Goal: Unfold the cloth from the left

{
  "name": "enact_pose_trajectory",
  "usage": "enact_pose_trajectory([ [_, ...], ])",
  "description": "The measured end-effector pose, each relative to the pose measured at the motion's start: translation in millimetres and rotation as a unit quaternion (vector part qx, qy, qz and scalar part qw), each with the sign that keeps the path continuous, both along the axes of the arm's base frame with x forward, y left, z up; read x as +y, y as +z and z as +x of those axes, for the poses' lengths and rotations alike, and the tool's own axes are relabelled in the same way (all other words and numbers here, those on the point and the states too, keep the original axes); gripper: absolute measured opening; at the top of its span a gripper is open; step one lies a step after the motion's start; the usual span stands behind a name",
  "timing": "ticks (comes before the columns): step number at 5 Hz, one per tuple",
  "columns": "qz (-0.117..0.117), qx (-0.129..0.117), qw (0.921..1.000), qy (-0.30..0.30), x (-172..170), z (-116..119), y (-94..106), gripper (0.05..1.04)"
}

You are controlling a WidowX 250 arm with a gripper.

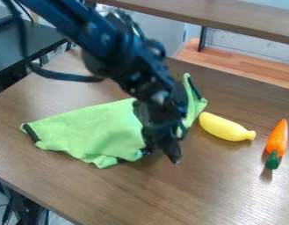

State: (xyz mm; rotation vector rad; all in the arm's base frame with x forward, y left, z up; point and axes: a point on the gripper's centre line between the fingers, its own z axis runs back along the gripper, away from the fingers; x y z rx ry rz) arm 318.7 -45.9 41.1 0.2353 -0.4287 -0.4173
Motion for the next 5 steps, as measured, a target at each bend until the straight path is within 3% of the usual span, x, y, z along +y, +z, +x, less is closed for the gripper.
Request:
enact_pose_trajectory([
  [2, -0.024, -0.001, 0.9995, 0.020, 35.0, 14.6, 34.8, 0.050],
  [3, -0.030, 0.023, 0.9991, 0.018, 57.7, 27.5, 49.1, 0.050],
  [5, -0.016, 0.065, 0.9963, 0.054, 97.8, 46.2, 41.5, 0.050],
])
